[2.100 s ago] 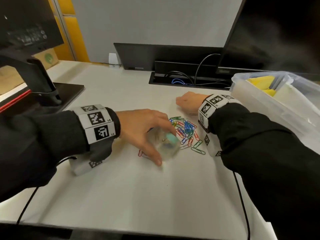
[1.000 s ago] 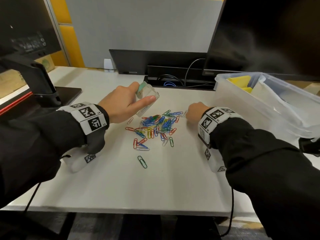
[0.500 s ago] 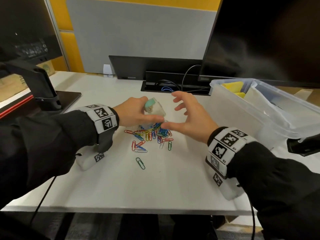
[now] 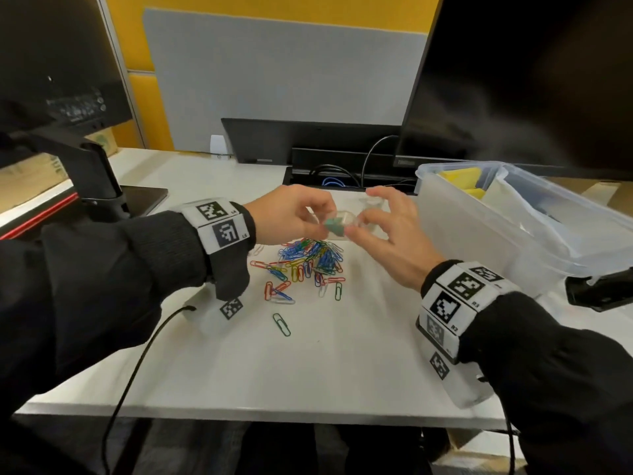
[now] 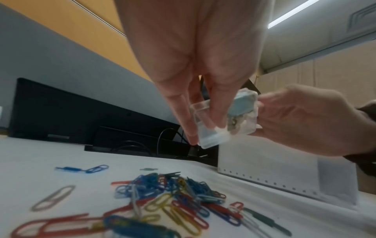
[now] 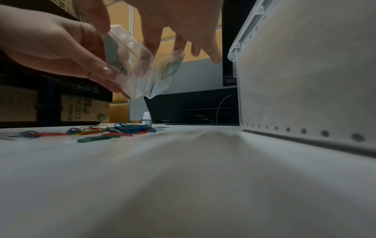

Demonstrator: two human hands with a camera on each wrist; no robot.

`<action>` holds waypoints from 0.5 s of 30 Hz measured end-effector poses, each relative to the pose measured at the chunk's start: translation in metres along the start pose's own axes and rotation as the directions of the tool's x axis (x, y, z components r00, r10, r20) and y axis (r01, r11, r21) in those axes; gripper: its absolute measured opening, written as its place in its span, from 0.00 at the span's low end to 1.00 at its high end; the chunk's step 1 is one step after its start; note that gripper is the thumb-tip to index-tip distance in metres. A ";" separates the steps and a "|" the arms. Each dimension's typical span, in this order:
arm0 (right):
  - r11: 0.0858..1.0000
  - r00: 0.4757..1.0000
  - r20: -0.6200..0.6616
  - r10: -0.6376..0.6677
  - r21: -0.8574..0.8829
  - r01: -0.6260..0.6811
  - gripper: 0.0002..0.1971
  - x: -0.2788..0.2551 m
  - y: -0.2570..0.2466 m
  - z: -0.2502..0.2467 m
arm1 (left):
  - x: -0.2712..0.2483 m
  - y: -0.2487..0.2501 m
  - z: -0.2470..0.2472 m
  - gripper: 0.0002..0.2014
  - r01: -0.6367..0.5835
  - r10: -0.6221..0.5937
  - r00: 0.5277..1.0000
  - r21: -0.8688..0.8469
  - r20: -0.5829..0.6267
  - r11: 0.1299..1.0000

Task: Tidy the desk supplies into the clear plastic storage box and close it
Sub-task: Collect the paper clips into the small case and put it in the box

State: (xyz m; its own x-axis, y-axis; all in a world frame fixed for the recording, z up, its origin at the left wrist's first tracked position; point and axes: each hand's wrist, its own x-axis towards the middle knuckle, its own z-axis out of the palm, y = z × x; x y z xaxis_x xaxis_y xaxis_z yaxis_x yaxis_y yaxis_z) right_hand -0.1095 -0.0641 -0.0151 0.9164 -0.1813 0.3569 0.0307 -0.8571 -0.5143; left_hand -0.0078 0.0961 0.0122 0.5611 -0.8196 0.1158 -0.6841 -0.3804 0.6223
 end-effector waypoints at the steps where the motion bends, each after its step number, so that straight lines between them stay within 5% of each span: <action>1: 0.999 1.000 0.004 0.017 0.040 -0.017 0.17 -0.001 -0.001 -0.001 | -0.001 -0.002 -0.001 0.09 0.005 -0.005 0.999 -0.009 -0.033 1.000; 5: 0.983 0.994 0.057 0.097 0.150 -0.105 0.17 -0.001 -0.002 0.001 | -0.005 -0.002 0.003 0.08 0.010 -0.014 0.995 -0.039 -0.096 0.999; 11: 0.962 0.972 0.038 0.233 0.139 -0.236 0.11 0.001 0.004 0.002 | -0.024 -0.002 -0.002 0.23 -0.007 0.015 0.998 0.115 -0.062 0.993; 13: 0.959 0.962 0.048 0.270 0.073 -0.273 0.13 0.000 0.009 0.000 | -0.043 -0.009 -0.006 0.16 -0.007 -0.004 0.995 0.105 0.104 0.994; 15: 0.955 0.952 0.073 0.297 -0.010 -0.297 0.18 0.000 0.013 -0.001 | -0.058 -0.017 0.001 0.13 0.015 -0.040 0.933 0.073 0.357 0.997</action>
State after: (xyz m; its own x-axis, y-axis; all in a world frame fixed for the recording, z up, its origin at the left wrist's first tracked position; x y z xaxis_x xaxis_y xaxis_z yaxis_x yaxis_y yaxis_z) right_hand -0.1090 -0.0753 -0.0210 0.9107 -0.3922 0.1300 -0.2473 -0.7694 -0.5890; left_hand -0.0297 0.1500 -0.0055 0.3850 -0.9025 -0.1933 -0.7080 -0.4231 0.5654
